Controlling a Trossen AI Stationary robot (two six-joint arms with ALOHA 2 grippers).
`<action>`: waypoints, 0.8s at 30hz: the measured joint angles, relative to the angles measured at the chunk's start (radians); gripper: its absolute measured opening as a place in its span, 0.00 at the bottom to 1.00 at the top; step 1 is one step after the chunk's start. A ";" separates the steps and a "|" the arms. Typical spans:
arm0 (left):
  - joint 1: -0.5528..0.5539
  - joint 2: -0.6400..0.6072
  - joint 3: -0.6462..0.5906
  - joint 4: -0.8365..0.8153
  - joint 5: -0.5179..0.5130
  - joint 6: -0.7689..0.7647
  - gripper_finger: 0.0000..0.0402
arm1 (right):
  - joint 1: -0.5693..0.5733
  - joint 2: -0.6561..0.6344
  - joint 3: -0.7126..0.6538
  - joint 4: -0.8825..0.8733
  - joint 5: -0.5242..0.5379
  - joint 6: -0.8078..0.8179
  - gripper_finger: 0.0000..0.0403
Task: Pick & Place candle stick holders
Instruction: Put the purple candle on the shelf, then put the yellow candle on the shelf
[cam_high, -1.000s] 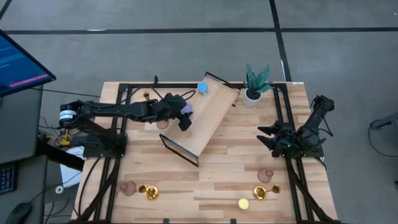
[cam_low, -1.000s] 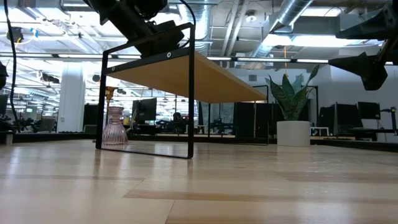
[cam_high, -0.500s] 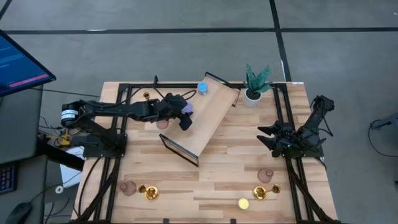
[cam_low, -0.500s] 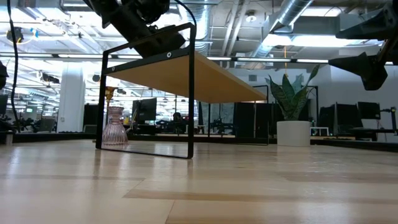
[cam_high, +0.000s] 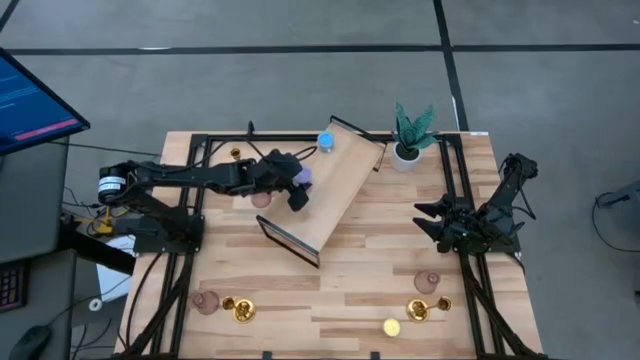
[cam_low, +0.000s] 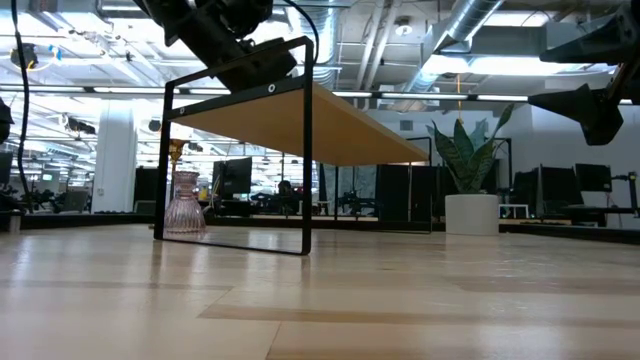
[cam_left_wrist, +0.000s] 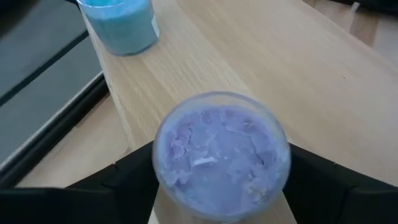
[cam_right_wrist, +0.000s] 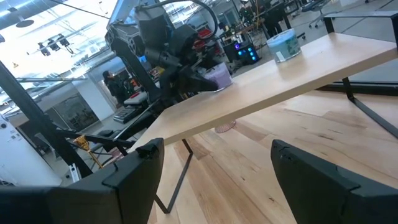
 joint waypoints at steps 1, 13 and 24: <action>0.001 0.000 0.000 0.000 -0.001 0.011 0.75 | 0.000 0.000 0.000 0.000 0.000 0.000 0.71; -0.022 -0.200 0.000 -0.055 0.066 -0.035 0.82 | 0.000 0.000 0.000 0.000 0.000 0.000 0.71; -0.366 -0.550 0.081 -0.353 0.223 -0.329 0.77 | 0.000 0.000 0.000 0.000 0.000 0.000 0.71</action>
